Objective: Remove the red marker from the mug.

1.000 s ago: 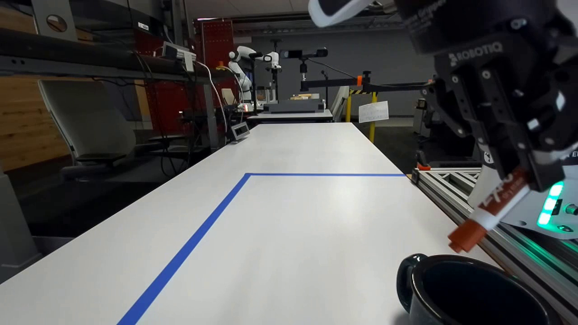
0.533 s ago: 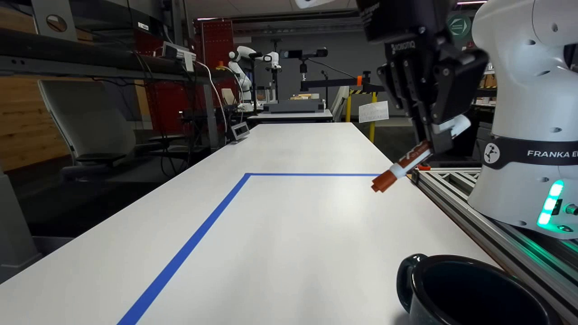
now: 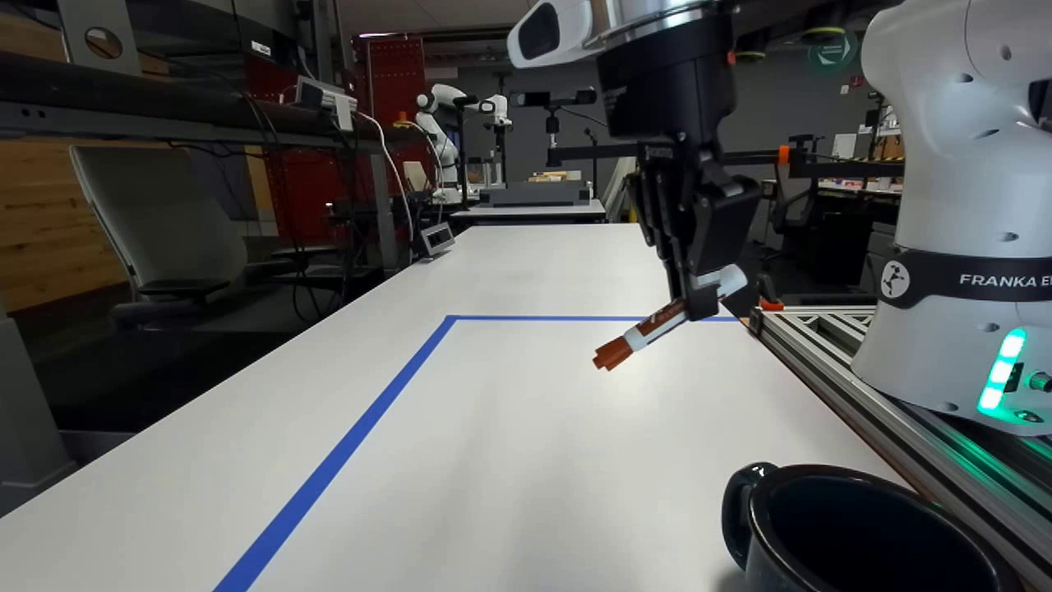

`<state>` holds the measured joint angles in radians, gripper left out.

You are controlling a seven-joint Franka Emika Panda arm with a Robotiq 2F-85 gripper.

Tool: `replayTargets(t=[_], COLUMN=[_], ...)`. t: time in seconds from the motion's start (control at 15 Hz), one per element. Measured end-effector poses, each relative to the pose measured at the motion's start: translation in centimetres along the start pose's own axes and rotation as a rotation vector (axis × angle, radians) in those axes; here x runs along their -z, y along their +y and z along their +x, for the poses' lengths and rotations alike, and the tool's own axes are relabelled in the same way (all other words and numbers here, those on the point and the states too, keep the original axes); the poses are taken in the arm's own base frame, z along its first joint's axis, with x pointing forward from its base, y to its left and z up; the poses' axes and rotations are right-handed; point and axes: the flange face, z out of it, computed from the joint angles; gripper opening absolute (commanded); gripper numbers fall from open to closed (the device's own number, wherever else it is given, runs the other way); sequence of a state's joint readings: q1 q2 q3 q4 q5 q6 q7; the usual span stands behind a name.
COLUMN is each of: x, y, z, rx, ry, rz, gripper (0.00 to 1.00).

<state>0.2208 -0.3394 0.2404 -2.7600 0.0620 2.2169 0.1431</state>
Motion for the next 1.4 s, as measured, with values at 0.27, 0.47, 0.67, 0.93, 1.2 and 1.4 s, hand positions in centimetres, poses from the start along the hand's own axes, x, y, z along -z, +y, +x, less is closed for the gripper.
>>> replayTargets(t=[0.27,0.47,0.67,0.93,1.2,1.4], x=[-1.1,-3.1,-5.7,-8.6,-10.8,-12.0], y=[1.1,1.9,2.1,1.9,1.3,0.9], z=[1.6,2.5,3.1,3.7,3.9,3.8], rx=[0.12,0.175,0.203,0.223,0.243,0.273], ry=[0.053,0.042,0.022,0.013,0.004,-0.018], rz=[0.046,0.075,0.086,0.093,0.092,0.082], gripper=[0.05,0.05,0.05,0.05,0.05,0.05])
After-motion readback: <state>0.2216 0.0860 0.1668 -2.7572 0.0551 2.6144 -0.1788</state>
